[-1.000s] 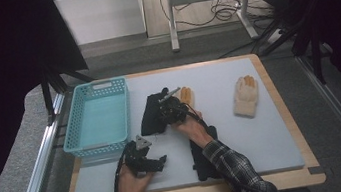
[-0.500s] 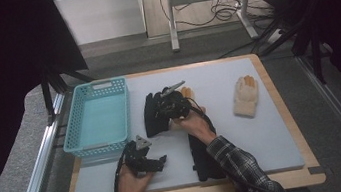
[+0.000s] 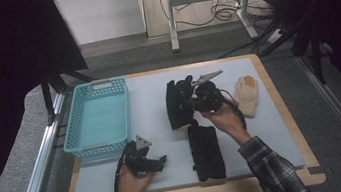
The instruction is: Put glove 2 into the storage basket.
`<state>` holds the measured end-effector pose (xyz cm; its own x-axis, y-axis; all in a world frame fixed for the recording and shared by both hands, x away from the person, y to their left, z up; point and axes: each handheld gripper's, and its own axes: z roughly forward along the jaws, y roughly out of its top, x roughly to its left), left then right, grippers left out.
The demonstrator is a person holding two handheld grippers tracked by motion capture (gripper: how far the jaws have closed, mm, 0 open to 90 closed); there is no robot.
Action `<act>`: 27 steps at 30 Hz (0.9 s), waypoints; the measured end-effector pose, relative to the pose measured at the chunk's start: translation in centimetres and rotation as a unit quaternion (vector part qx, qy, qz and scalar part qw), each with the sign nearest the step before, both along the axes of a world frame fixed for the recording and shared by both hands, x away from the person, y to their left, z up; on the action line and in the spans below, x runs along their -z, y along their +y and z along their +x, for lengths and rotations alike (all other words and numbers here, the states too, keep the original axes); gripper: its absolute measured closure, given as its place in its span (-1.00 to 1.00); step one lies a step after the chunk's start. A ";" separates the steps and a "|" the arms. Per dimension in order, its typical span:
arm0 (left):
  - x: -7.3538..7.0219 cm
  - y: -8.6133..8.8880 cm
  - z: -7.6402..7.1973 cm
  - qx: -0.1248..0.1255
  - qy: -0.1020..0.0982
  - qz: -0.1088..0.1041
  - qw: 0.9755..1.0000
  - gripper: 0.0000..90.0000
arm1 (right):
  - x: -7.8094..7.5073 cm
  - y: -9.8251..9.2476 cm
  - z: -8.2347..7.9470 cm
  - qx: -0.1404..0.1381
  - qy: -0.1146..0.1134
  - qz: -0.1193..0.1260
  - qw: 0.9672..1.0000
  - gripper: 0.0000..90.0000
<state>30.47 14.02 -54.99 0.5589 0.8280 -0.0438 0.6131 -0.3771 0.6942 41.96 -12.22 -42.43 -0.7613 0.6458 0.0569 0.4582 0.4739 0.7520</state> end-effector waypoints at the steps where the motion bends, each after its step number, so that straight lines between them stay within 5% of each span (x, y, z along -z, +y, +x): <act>1: 0.0 0.0 0.0 0.000 0.000 0.000 1.000 -0.96 | 0.0 0.0 0.0 0.000 0.000 0.000 1.000 0.82; 5: 0.0 0.0 0.0 0.000 0.000 -0.001 1.000 -0.96 | -0.3 -4.7 -0.7 0.029 -0.008 -0.017 0.999 0.81; 7: 0.0 0.0 0.0 0.000 0.000 0.000 1.000 -0.96 | -0.3 -5.4 -0.8 0.035 -0.007 -0.021 0.999 0.81; 16: 0.0 0.0 0.0 -0.001 0.000 -0.001 1.000 -0.96 | 2.0 -12.6 -0.7 0.102 0.007 -0.064 0.993 0.81; 21: 0.0 0.0 0.0 -0.001 0.000 -0.001 1.000 -0.96 | 3.2 -13.7 -0.3 0.119 0.018 -0.068 0.990 0.79; 27: 0.0 0.0 0.0 -0.001 0.000 -0.001 1.000 -0.96 | 3.8 -11.8 0.5 0.112 0.012 -0.070 0.991 0.73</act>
